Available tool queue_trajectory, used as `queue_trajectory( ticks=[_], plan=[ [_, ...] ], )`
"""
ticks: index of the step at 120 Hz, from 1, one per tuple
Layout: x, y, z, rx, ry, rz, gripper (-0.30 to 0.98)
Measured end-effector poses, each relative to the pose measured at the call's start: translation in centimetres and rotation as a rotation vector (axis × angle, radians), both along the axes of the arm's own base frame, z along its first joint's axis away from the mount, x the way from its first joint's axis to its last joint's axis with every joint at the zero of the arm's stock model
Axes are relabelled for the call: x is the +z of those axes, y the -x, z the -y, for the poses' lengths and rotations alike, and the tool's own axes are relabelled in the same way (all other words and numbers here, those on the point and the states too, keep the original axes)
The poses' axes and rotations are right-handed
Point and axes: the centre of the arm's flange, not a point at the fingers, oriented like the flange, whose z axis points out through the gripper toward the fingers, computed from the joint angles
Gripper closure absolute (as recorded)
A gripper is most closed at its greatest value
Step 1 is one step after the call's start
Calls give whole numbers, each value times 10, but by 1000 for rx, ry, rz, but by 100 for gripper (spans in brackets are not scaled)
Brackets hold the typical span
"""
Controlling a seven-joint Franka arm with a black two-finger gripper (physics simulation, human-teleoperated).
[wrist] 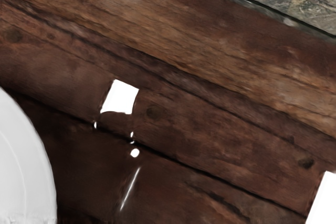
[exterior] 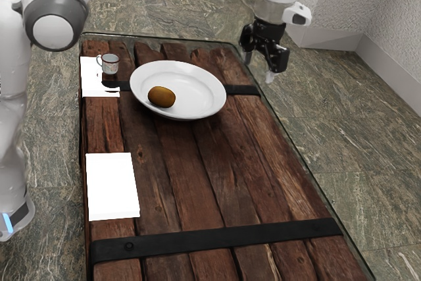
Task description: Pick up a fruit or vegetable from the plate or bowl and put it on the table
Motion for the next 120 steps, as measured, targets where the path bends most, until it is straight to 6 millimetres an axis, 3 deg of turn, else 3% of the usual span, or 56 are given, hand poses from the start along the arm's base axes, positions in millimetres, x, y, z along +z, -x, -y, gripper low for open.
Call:
queue_trajectory(
  ticks=[8, 17, 22, 32, 41, 53, 57, 65, 69, 72, 76, 89, 96, 112, 120],
  plan=[
    [2, -2, 6, 203, 23, -4, 0],
    [22, 10, 3, 335, 54, 17, 0],
    [33, 17, -5, 386, 71, 29, 0],
    [33, 19, -25, 452, 90, 17, 0],
    [17, 12, -44, 461, 103, -15, 0],
    [-25, 0, -48, 384, 123, -97, 0],
    [-39, 1, -39, 339, 133, -129, 0],
    [-48, 9, 1, 213, 101, -154, 0],
    [-47, 13, 5, 166, 65, -150, 0],
    [-47, 14, -4, 150, 41, -147, 0],
    [-47, 23, -31, 147, 15, -146, 0],
    [-61, 97, -124, 132, -17, -102, 0],
    [-74, 122, -136, 57, -20, -73, 0],
    [-80, 134, -158, -119, -45, 6, 0],
    [-85, 154, -166, -202, -32, 32, 0]
  ],
)
